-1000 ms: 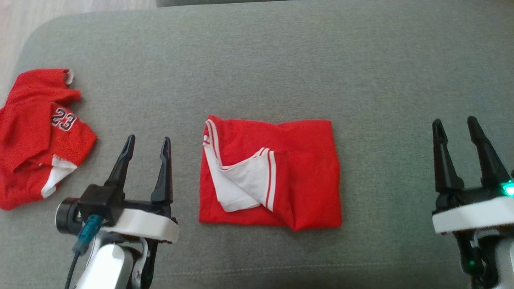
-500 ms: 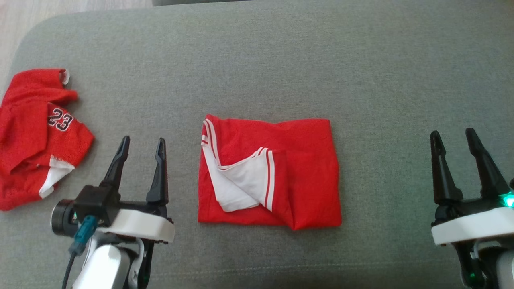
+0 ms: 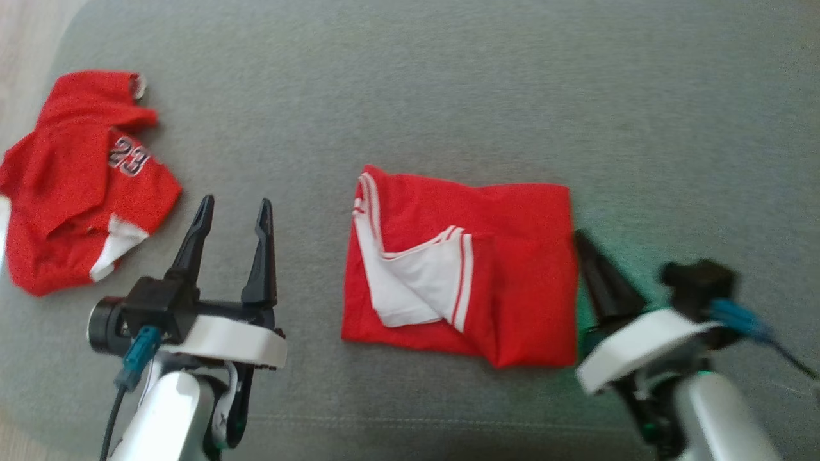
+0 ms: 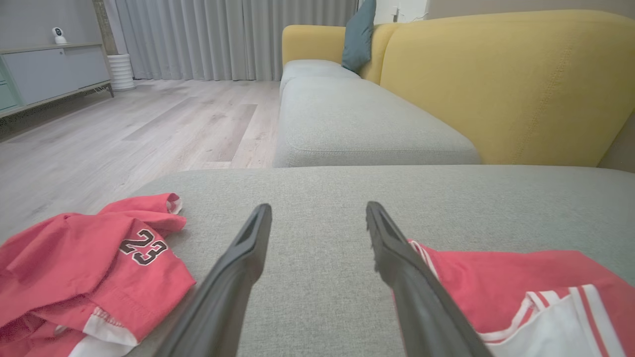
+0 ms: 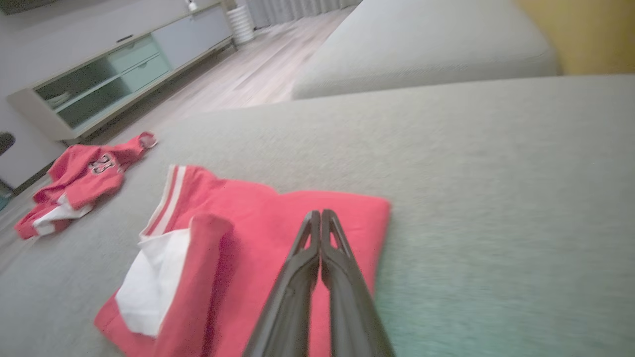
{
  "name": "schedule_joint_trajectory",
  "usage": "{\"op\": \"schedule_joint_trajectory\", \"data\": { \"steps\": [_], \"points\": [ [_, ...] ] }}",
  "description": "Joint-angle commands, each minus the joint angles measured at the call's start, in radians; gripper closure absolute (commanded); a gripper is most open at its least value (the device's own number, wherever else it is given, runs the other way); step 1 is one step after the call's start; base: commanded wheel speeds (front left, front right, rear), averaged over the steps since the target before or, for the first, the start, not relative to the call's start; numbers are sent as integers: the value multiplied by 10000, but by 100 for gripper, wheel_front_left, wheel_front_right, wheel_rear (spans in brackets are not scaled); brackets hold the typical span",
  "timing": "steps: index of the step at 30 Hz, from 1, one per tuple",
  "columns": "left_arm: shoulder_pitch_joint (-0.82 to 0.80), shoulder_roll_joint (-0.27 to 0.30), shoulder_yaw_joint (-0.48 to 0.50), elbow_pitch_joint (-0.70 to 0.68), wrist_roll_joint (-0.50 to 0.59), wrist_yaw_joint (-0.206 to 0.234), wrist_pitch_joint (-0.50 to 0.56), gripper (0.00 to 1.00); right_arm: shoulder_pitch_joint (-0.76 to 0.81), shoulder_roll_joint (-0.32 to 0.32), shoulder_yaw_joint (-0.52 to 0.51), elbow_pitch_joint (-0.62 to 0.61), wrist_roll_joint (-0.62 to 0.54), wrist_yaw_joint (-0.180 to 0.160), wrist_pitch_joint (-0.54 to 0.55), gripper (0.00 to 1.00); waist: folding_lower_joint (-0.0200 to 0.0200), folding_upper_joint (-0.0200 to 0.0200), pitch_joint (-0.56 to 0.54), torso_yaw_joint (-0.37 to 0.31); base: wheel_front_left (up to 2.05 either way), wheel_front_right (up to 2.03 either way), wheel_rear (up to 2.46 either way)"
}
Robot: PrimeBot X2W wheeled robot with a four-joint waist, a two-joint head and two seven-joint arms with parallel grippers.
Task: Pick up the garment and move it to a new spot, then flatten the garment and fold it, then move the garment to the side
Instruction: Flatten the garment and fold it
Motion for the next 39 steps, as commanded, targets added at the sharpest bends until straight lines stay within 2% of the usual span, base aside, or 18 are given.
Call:
{"op": "schedule_joint_trajectory", "data": {
  "steps": [1, 8, 12, 18, 24, 27, 28, 30, 39],
  "points": [
    [-460, 95, 321, -256, 32, -61, -94, 0, -460, 115, 668, 181, 152, 40, -106, 100, 0, -1, 191, 310, 0, 0, 0],
    [-549, 17, 296, -219, 83, -114, -114, 0, -1269, 482, 1983, 2023, 728, 40, -543, 100, 0, -1, 320, 755, 0, 0, 0],
    [-535, 18, 326, -214, 96, -139, -119, 0, -1533, 557, 2884, 2246, 1137, 40, -701, 100, 0, -1, 315, 854, 0, 0, 0],
    [-501, 1, 372, -219, 124, -141, -123, 0, -1545, 579, 4010, 2201, 1676, 40, -348, 100, 0, -1, 255, 871, 0, 0, 0],
    [-371, -9, 442, -200, 134, -114, -124, 0, -1549, 415, 4091, 1752, 1656, 40, -836, 100, 0, -1, 61, 764, 0, 0, 0],
    [-214, 16, 502, -171, 127, -88, -124, 0, -1462, 324, 3617, 1282, 1504, 40, -1288, 100, 0, -1, -156, 630, 0, 0, 0],
    [-156, 30, 526, -165, 125, -74, -125, 0, -1408, 288, 3355, 1124, 1408, 40, -1406, 87, 0, -1, -232, 571, 0, 0, 0],
    [-41, 52, 572, -159, 115, -50, -125, 0, -1252, 223, 2699, 839, 1204, 40, -1547, 0, 0, -1, -397, 454, 0, 0, 0],
    [494, 247, 792, -272, 39, 102, -125, 0, -208, -32, -717, -557, 145, 40, -1457, 0, 0, -1, -1084, -77, 0, 0, 0]
  ]
}}
